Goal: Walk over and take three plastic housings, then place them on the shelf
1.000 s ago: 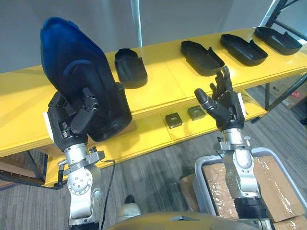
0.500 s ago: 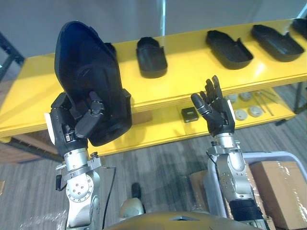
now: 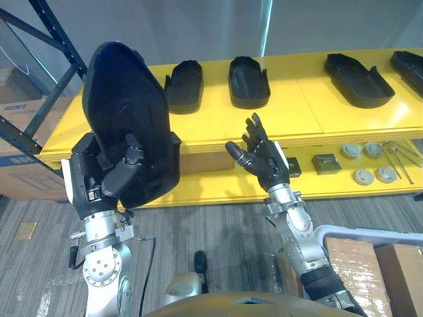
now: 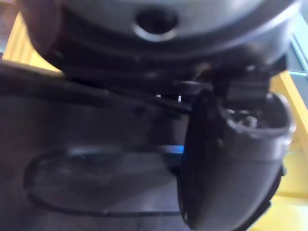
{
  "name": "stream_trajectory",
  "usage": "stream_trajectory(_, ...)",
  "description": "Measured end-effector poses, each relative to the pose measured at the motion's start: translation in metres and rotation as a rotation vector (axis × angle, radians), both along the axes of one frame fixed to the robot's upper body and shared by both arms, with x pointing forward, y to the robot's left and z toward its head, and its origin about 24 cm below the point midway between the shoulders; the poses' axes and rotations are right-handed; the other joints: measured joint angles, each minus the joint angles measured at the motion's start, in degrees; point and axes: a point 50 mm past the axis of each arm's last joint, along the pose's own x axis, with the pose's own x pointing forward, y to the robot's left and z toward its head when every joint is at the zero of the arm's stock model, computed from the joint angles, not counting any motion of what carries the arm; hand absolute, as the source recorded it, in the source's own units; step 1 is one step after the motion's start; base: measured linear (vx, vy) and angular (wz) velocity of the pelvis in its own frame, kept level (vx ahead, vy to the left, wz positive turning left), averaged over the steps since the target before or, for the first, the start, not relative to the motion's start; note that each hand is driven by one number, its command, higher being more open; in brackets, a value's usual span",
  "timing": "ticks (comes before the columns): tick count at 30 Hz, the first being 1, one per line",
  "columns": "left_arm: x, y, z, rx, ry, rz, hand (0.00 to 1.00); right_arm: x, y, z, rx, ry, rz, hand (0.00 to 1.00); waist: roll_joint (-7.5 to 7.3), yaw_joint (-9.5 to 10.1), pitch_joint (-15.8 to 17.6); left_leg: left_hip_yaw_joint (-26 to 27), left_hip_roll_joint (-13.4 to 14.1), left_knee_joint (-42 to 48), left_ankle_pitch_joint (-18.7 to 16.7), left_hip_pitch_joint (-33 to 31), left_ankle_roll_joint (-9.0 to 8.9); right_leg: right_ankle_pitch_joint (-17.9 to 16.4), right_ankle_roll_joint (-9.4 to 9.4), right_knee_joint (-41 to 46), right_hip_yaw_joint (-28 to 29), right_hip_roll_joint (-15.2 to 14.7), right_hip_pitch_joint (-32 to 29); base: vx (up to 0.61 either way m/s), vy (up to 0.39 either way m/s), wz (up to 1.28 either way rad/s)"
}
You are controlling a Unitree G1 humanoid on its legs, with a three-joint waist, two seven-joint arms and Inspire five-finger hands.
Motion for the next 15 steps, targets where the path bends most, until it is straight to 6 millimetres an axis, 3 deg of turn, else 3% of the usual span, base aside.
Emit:
stream_trajectory(2,0.008,-0.001,0.008,0.008,-0.038,-0.053,0.00,-0.003,-0.005,0.001,0.016,-0.007,-0.026,1.00,0.26,-2.18,0.2,-4.0,0.9,0.0,0.5,-2.5,0.61,-2.1,-2.95,-5.6,10.0,6.8,-0.5,-0.13,-0.059,0.84)
stream_trajectory(3,0.016,-0.005,0.014,0.000,-0.073,-0.078,0.00,-0.005,-0.011,0.004,0.033,-0.020,-0.044,1.00,-0.28,-3.39,0.1,-6.0,0.9,0.0,0.7,-4.5,0.36,-2.3,-2.90,-9.4,15.6,10.8,-0.4,-0.12,-0.125,1.07)
stream_trajectory(4,0.020,-0.008,0.015,-0.005,-0.085,-0.090,0.00,-0.007,-0.014,0.006,0.037,-0.027,-0.057,1.00,-0.04,-3.66,0.3,-6.6,0.8,0.0,0.7,-5.3,0.33,-2.4,-3.02,-9.7,17.1,11.9,-0.8,-0.14,-0.110,0.92)
stream_trajectory(7,0.022,-0.015,0.008,-0.049,-0.066,-0.093,0.00,-0.011,-0.021,0.004,0.039,-0.022,-0.075,1.00,0.86,-3.01,0.5,-7.6,1.4,0.1,1.6,-6.3,-0.85,-2.4,-3.08,-8.6,17.1,13.2,-1.8,-0.06,-0.039,0.24)
stream_trajectory(9,0.020,-0.018,0.004,-0.081,-0.052,-0.087,0.00,-0.016,-0.023,0.000,0.030,-0.011,-0.063,1.00,1.01,-2.80,0.4,-8.4,2.3,0.2,3.9,-6.9,-1.46,-2.4,-2.79,-8.2,16.2,14.4,-1.8,-0.01,-0.089,0.24)
stream_trajectory(12,0.015,-0.021,-0.005,-0.109,-0.012,-0.082,0.00,-0.019,-0.022,-0.001,0.028,-0.019,-0.021,1.00,0.98,-2.86,0.4,-7.1,3.1,0.3,4.1,-7.9,-1.09,-3.4,-2.70,-5.7,14.4,14.8,-2.2,0.02,-0.084,0.36)
stream_trajectory(13,0.017,-0.024,-0.008,-0.113,0.000,-0.100,0.00,-0.021,-0.026,0.001,0.024,-0.025,-0.034,1.00,1.06,-3.87,0.4,-2.3,3.6,2.0,1.3,-9.1,1.26,-3.7,-2.70,-4.8,11.9,14.3,-2.2,0.02,-0.051,0.92)
stream_trajectory(14,0.019,-0.026,-0.009,-0.113,0.006,-0.115,0.00,-0.020,-0.029,0.002,0.019,-0.027,-0.045,1.00,1.07,-4.23,0.4,0.5,4.0,3.5,-1.1,-9.8,2.62,-3.7,-2.70,-4.2,10.8,13.7,-2.2,0.01,-0.022,1.10)
stream_trajectory(15,0.022,-0.031,-0.013,-0.117,0.022,-0.143,0.00,-0.020,-0.039,0.003,-0.005,-0.032,-0.068,1.00,0.84,-4.27,0.6,4.2,4.5,6.6,-5.7,-10.6,3.11,-4.0,-3.13,-2.5,10.2,11.9,-2.4,0.00,0.081,0.73)
